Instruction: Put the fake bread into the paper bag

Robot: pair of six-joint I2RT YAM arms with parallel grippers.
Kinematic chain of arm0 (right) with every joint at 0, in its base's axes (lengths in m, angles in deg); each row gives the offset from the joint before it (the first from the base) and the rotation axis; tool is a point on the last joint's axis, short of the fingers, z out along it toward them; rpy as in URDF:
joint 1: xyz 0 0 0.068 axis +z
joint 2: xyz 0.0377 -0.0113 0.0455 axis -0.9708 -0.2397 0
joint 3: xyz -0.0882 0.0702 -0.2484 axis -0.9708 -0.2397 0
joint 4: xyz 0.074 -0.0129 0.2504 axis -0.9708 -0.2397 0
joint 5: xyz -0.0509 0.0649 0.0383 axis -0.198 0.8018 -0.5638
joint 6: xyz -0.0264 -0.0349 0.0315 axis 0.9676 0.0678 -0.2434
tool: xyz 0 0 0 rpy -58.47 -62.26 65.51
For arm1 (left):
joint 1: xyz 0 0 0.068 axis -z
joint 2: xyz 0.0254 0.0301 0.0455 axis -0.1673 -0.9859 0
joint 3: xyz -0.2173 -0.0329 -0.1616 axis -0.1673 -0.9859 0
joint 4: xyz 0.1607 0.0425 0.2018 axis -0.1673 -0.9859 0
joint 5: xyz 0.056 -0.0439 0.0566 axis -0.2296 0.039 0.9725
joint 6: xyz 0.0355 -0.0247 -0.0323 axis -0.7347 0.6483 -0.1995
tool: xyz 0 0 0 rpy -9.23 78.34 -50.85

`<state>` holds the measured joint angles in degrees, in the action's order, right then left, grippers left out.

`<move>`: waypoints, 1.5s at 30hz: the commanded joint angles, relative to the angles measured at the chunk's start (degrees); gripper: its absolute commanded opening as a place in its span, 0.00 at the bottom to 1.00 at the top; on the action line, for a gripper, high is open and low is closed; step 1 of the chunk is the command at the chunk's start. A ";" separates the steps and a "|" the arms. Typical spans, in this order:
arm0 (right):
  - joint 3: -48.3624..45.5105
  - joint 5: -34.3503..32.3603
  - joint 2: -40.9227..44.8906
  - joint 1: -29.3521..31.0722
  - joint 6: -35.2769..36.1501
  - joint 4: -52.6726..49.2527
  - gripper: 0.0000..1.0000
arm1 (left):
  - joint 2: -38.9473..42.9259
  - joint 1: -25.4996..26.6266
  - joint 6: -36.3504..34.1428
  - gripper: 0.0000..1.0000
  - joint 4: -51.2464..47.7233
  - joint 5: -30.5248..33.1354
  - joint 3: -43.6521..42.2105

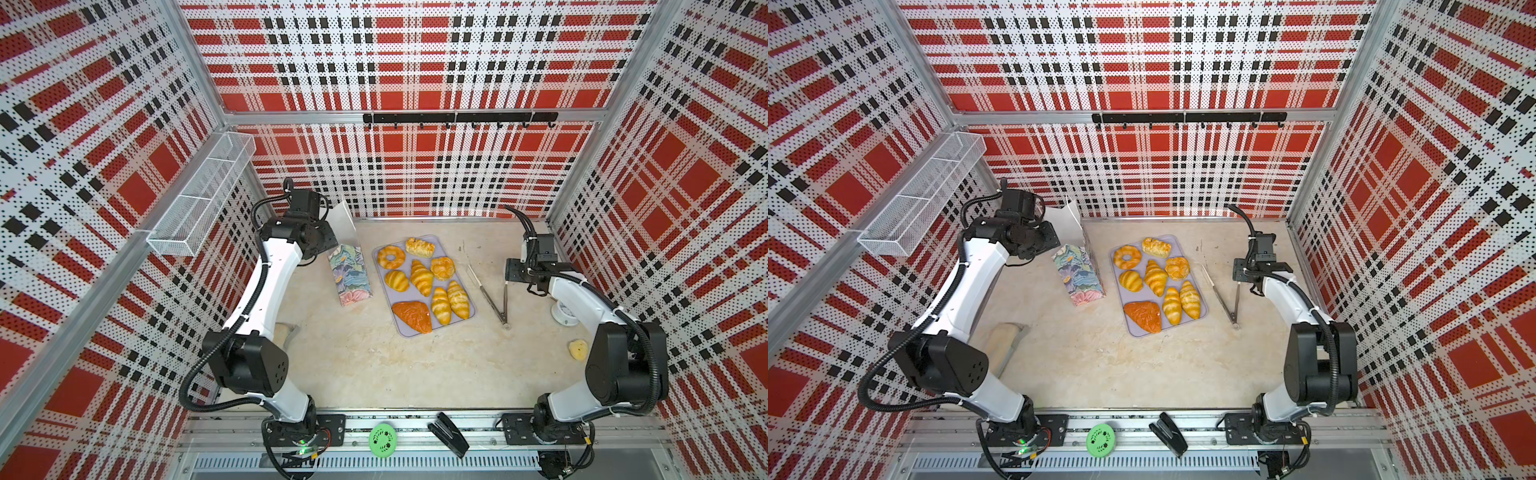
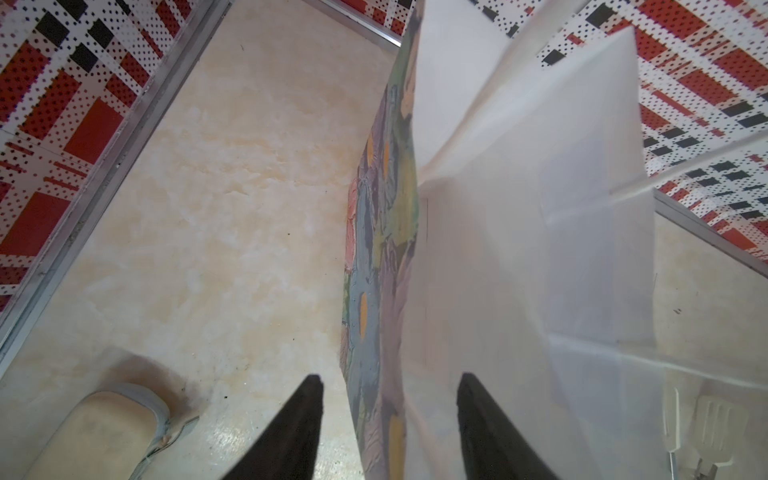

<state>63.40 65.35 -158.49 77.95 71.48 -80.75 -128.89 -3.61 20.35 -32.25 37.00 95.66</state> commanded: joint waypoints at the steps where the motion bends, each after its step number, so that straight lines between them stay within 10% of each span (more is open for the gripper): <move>1: -0.91 2.09 -0.05 -0.24 -2.77 -1.75 0.68 | 4.49 0.82 0.29 0.73 2.20 3.28 -1.87; 10: -5.91 3.90 0.82 -0.22 -7.17 -3.85 0.61 | 11.58 7.42 1.29 1.00 5.14 14.07 -5.64; 22: -8.47 8.10 -2.44 -0.15 -10.02 -0.94 0.50 | 15.46 21.56 0.96 0.99 11.49 28.01 -6.02; 36: -6.93 8.83 -8.03 -0.15 -11.42 0.37 0.35 | 11.05 29.96 -6.40 0.99 18.45 29.88 -2.51; 45: -4.94 8.59 -7.32 -0.24 -11.30 -0.16 0.01 | 8.95 30.17 -8.72 0.99 20.27 26.20 -1.02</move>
<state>56.03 73.97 -166.06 77.95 60.05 -81.74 -119.16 26.16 13.05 -13.93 64.03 92.20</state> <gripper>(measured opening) 0.106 0.992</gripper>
